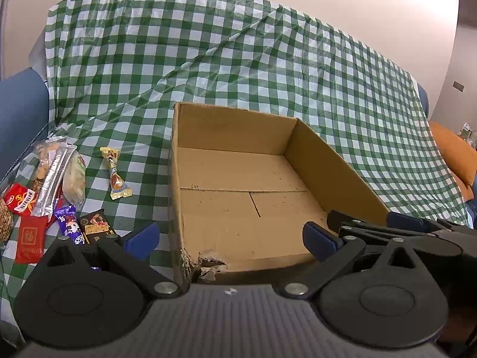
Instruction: Organize snacks
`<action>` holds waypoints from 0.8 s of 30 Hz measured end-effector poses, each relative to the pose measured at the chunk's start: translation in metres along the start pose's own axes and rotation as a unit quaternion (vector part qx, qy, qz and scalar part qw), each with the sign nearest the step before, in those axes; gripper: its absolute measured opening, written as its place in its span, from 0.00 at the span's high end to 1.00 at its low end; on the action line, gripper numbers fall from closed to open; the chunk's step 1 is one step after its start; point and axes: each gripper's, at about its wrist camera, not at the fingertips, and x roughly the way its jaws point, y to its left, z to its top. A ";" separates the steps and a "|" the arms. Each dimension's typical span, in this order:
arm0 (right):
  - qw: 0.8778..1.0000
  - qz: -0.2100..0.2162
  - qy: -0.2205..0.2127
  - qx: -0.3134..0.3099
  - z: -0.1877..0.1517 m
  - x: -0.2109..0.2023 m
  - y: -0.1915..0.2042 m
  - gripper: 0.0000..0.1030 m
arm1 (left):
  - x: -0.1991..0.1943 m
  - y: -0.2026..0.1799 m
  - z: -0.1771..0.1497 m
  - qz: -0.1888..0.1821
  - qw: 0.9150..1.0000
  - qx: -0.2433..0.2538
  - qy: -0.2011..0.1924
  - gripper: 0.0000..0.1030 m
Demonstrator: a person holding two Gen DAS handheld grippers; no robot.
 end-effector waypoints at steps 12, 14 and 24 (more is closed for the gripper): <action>1.000 -0.007 0.007 -0.006 -0.002 0.000 0.000 0.15 | 0.001 0.002 -0.002 -0.003 1.000 0.001 -0.001 0.01; 1.000 -0.007 0.011 -0.004 -0.002 0.001 0.000 0.15 | 0.001 0.002 -0.002 -0.003 1.000 0.001 -0.001 0.01; 1.000 -0.012 0.018 -0.007 0.000 0.000 0.000 0.13 | 0.002 0.001 -0.001 -0.004 1.000 0.000 -0.001 0.01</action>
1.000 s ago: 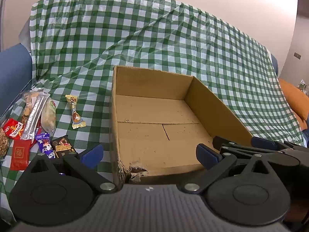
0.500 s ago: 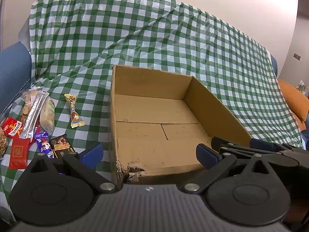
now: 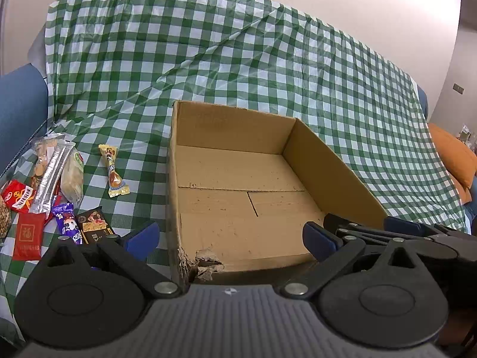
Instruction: Organize snacks
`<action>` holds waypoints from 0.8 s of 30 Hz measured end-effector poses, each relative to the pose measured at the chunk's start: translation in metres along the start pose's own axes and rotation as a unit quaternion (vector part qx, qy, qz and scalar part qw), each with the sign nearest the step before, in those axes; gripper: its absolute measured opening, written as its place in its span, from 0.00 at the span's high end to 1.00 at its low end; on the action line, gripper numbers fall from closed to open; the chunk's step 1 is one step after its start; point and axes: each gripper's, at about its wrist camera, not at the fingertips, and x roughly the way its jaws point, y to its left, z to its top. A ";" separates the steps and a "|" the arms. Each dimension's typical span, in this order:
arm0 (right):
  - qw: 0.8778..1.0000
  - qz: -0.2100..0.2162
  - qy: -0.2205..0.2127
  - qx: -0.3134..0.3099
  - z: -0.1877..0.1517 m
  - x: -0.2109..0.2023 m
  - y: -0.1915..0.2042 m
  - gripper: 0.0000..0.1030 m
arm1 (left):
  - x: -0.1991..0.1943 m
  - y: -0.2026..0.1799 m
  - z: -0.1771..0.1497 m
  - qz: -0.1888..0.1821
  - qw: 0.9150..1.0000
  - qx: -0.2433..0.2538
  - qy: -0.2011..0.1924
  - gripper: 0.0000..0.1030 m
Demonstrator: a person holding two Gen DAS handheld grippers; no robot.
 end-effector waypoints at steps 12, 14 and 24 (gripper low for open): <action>1.000 0.012 -0.019 0.013 0.003 -0.002 0.006 0.13 | -0.009 0.016 0.010 0.004 1.000 0.004 -0.007 0.11; 0.999 0.017 -0.024 0.014 0.005 -0.005 0.012 0.13 | -0.014 0.031 0.021 -0.002 1.000 0.008 -0.001 0.42; 0.978 0.197 -0.026 0.065 0.029 -0.037 0.062 0.50 | -0.028 0.148 0.050 0.128 0.987 0.094 -0.021 0.61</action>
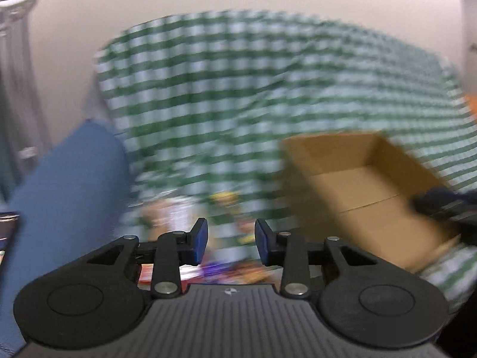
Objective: Organize snacks
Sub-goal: 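Move both tools to the snack pile and close the right gripper on the purple candy bar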
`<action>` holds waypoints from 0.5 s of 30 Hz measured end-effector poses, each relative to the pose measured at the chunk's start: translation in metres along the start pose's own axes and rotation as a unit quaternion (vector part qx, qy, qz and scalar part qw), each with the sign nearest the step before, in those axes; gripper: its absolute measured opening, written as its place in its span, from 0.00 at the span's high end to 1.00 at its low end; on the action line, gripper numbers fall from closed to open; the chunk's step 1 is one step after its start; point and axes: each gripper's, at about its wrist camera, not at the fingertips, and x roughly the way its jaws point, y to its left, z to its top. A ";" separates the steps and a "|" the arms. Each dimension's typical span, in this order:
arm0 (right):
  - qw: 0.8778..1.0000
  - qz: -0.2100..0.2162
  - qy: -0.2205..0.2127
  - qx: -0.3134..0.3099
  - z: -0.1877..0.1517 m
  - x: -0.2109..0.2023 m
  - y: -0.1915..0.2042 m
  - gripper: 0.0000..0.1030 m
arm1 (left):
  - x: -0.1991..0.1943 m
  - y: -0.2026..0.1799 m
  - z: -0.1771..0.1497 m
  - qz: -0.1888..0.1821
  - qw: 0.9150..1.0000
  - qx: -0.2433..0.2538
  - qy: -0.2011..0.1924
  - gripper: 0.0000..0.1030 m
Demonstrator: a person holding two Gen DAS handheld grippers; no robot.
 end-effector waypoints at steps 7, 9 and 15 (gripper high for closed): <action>0.990 0.102 -0.023 -0.092 -0.016 0.022 0.075 0.49 | 0.039 0.061 -0.043 0.113 0.990 -0.051 0.060 0.55; 0.987 0.112 -0.004 -0.118 -0.024 0.034 0.092 0.49 | 0.044 0.065 -0.045 0.129 0.988 -0.057 0.067 0.51; 0.978 0.086 0.045 -0.182 -0.046 0.084 0.124 0.47 | 0.071 0.069 -0.053 0.144 0.981 -0.054 0.114 0.43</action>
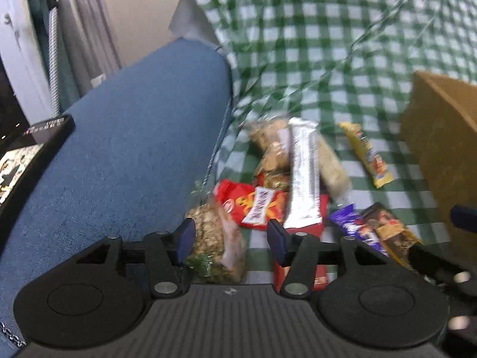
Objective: Organize snacks
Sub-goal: 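Move both tools to the snack pile and close the right gripper on the purple candy bar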
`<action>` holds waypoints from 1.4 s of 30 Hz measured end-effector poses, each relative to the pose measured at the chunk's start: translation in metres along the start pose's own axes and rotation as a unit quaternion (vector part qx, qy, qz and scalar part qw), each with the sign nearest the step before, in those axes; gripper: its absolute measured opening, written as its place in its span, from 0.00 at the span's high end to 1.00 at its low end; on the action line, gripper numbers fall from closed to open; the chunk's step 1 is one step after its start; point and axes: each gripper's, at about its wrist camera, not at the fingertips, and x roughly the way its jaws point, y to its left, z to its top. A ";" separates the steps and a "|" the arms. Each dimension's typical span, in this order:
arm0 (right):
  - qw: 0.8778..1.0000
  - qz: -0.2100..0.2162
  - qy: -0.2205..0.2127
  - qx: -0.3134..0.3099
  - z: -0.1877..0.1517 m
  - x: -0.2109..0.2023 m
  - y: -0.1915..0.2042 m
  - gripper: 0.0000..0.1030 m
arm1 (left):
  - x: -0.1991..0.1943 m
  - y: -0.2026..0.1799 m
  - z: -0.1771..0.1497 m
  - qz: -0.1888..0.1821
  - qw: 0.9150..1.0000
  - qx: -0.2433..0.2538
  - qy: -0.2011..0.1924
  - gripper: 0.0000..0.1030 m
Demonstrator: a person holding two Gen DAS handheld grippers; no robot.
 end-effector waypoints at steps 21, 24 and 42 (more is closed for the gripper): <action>0.987 -0.015 0.093 -0.126 -0.034 0.073 0.025 0.77 | 0.013 0.005 0.000 0.006 1.000 -0.010 0.018 0.84; 0.988 -0.004 0.089 -0.123 -0.031 0.051 0.028 0.77 | 0.007 0.011 -0.001 -0.011 1.000 -0.021 0.013 0.86; 0.992 -0.015 0.110 -0.056 -0.066 0.010 0.011 0.77 | -0.021 0.028 -0.012 -0.131 0.988 -0.083 -0.021 0.72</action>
